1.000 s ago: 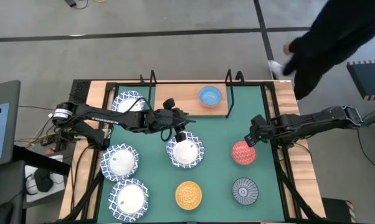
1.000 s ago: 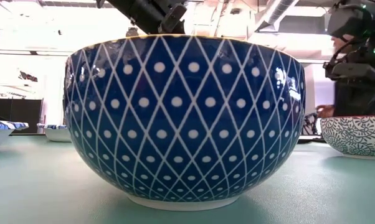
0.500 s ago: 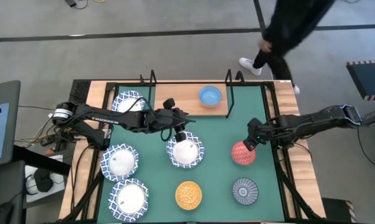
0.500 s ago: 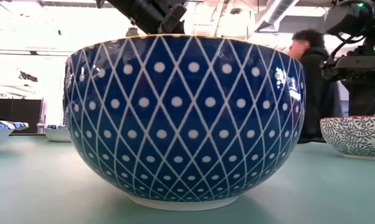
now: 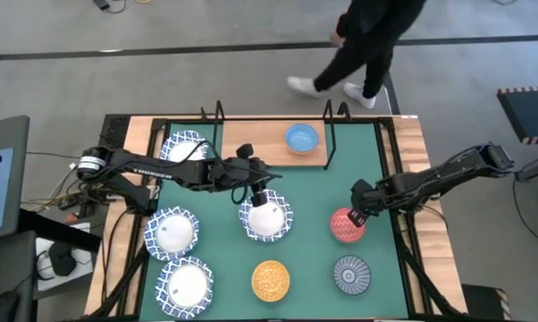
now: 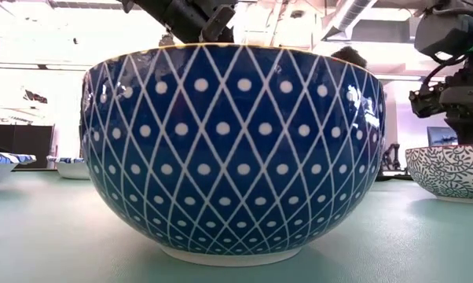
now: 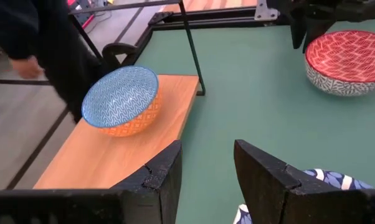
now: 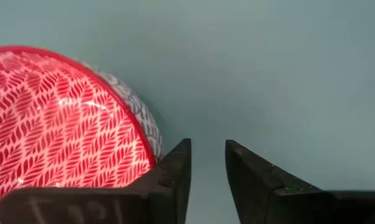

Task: Place and stack bowls onto a shelf
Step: Stack the red patterned bowl on top of the light blue patterned bowl

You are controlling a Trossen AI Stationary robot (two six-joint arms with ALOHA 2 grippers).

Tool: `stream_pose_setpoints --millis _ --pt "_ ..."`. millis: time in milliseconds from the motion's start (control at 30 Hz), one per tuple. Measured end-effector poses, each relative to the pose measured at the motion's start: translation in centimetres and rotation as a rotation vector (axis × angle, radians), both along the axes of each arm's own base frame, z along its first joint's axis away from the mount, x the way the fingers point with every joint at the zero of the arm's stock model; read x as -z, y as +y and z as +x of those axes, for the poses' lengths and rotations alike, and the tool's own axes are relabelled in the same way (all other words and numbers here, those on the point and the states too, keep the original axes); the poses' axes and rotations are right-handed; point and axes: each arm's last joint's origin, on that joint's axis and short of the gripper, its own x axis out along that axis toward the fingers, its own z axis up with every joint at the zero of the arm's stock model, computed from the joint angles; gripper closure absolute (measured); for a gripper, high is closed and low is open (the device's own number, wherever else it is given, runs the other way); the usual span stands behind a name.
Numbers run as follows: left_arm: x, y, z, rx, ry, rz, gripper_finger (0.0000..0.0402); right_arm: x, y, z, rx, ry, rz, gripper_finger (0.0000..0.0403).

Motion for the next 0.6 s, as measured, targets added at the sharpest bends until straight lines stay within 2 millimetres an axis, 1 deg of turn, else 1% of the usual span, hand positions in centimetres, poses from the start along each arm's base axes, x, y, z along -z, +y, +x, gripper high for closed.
stream_pose_setpoints --millis 367,600 --pt "-0.01 0.00 0.00 0.000 -0.001 0.000 0.0268 0.83 0.40 0.39 -0.020 0.064 -0.015 0.0386" --pt "-0.01 0.00 0.00 0.000 -0.001 0.000 0.0268 0.79 0.37 0.36 -0.018 0.063 -0.023 0.0377"
